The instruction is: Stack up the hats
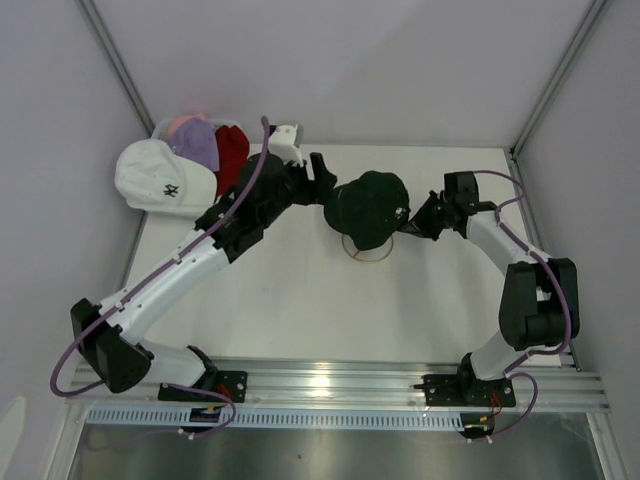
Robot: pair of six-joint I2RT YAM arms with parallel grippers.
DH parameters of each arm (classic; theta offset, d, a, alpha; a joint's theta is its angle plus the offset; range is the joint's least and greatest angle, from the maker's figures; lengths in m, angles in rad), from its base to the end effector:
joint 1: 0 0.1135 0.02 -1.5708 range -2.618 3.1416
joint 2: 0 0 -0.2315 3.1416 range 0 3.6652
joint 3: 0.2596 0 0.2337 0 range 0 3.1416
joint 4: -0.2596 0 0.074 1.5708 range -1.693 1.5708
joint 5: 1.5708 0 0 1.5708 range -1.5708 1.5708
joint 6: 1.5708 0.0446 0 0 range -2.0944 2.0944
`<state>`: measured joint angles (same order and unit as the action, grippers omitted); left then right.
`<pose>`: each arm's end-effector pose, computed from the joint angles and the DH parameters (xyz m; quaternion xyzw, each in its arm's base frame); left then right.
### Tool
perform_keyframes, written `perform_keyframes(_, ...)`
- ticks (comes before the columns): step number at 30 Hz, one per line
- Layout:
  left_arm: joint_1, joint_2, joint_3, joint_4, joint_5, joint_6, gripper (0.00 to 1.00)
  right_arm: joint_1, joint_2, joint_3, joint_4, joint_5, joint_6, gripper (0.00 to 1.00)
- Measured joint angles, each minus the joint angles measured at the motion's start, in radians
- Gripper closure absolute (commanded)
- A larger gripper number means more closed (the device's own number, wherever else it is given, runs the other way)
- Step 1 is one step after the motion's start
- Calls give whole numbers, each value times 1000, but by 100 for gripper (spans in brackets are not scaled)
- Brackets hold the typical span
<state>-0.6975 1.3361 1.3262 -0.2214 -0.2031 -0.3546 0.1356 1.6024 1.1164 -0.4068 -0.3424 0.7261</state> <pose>0.2412 -0.1904 0.3694 0.0711 0.7792 -0.2414 0.5740 0.3228 0.0592 0.2021 0.2162 0.9056 0.2828 0.2306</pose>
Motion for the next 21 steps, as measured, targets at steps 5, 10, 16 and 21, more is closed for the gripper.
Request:
perform_keyframes(5, -82, 116, 154, -11, 32, 87, 34, 0, 1, 1, 4, -49, 23, 100)
perform_keyframes(10, -141, 249, 290, -105, 24, 106, 31, 0, 10, 11, 8, -72, 40, 100)
perform_keyframes(16, -182, 397, 434, -267, -22, 89, 32, -7, 10, 32, 8, -78, 39, 100)
perform_keyframes(21, -194, 441, 468, -359, -48, 59, 32, -48, 10, 24, 23, -106, 53, 100)
